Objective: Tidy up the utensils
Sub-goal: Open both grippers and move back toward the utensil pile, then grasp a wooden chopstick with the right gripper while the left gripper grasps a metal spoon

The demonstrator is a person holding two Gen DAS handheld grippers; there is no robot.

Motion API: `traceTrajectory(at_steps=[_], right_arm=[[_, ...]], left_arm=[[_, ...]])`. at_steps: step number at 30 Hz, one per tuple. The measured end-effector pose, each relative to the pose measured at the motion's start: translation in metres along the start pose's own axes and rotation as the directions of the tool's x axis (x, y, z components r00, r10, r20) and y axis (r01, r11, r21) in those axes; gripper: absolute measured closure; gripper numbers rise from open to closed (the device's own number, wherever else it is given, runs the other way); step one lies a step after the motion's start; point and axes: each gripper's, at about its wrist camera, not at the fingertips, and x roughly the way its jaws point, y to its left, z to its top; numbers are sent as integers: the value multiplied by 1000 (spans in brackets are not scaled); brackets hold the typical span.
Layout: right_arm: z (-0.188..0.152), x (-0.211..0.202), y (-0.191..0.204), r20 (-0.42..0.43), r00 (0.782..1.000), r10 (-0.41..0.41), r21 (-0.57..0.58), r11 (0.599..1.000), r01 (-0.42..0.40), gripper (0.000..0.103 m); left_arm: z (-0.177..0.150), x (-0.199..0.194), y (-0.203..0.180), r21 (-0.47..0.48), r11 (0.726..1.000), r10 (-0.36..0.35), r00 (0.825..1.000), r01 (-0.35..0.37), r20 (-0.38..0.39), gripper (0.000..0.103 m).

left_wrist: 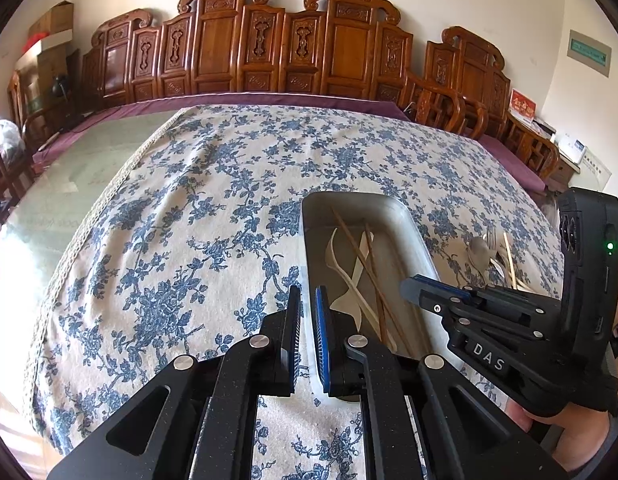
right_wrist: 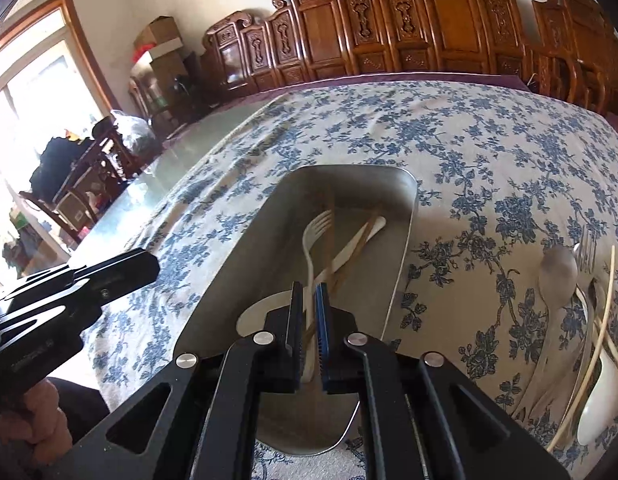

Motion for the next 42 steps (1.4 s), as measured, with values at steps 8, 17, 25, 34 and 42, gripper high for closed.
traceTrajectory(at_steps=[8, 17, 25, 34, 42], right_arm=[[-3, -36, -18, 50, 999, -22, -26, 999, 23, 93], [-10, -98, -83, 109, 978, -178, -16, 983, 181, 93], [-15, -107, -151, 87, 946, -311, 51, 950, 308, 93], [-30, -71, -187, -4, 939, -345, 135, 930, 342, 84], [-32, -53, -191, -50, 938, -343, 144, 927, 347, 84]], left_arm=[[0, 0, -7, 4, 1000, -20, 1000, 20, 1, 96], [2, 2, -53, 74, 994, -78, 997, 76, 15, 80], [-6, 10, -82, 134, 986, -97, 995, 97, -7, 70], [-13, 20, -99, 163, 981, -102, 994, 108, -41, 70], [-21, 25, -122, 203, 972, -111, 992, 123, -67, 70]])
